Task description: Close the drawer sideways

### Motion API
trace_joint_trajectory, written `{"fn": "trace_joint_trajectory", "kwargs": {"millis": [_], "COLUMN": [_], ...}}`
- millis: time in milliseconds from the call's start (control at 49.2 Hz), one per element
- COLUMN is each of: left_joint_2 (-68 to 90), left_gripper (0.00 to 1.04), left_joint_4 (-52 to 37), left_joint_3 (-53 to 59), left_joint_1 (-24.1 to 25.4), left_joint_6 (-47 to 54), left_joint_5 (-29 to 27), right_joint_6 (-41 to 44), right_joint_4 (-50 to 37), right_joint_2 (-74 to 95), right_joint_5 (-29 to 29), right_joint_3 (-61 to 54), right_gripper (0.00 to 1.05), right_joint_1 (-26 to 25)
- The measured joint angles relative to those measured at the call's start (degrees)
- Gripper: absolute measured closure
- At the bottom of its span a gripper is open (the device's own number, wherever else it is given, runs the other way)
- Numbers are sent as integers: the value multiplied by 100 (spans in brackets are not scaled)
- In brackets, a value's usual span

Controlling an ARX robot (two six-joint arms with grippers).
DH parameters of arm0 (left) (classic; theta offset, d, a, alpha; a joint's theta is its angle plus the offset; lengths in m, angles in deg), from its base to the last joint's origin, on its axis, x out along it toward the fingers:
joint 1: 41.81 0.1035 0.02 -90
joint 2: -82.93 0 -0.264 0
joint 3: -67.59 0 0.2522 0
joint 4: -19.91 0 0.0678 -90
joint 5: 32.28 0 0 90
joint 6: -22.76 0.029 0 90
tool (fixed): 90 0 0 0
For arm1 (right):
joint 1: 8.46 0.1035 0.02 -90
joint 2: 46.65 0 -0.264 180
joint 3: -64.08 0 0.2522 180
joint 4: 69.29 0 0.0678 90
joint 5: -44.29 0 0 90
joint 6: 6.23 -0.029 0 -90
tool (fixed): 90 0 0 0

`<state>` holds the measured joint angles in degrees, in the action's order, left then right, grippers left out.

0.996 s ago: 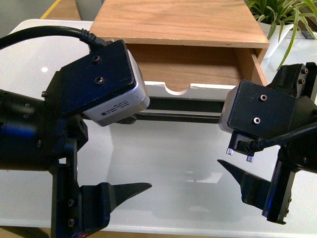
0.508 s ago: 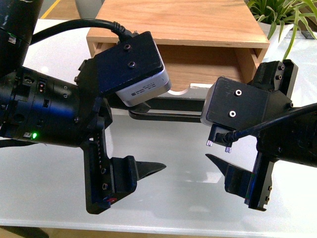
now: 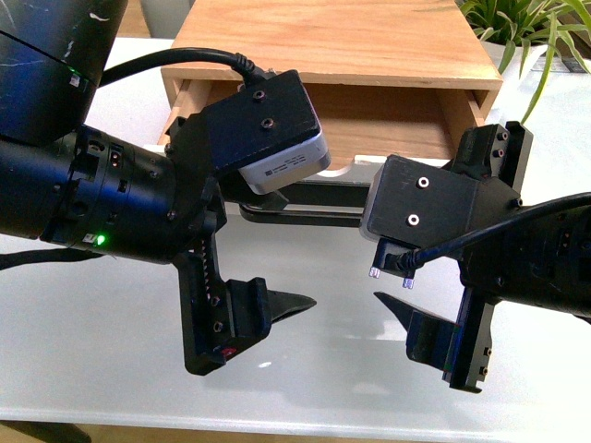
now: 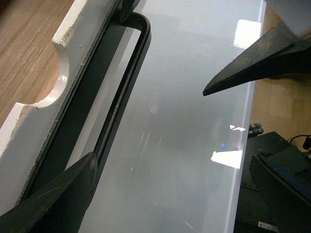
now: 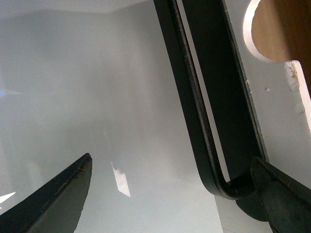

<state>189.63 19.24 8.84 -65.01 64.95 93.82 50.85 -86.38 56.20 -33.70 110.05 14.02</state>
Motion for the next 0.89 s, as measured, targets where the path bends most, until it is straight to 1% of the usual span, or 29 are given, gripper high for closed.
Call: {"fn": "trace_joint_trajectory", "kwargs": {"millis": [305,895], "left_joint_2": [284,588], "left_gripper": [9,9], "left_joint_4": [98,170], "left_joint_3": [-330,-634], "left_joint_1": [-2,-24], "left_joint_6": [2,13], "left_joint_5": [-22,-162], "right_joint_6": [4,2], "right_joint_4": [-24,-94], "right_joint_2": [142,437], "right_joint_5": [2,0], "right_joint_3": [94,269], "right_gripper": [9,9], "right_joint_1": [2,31]}}
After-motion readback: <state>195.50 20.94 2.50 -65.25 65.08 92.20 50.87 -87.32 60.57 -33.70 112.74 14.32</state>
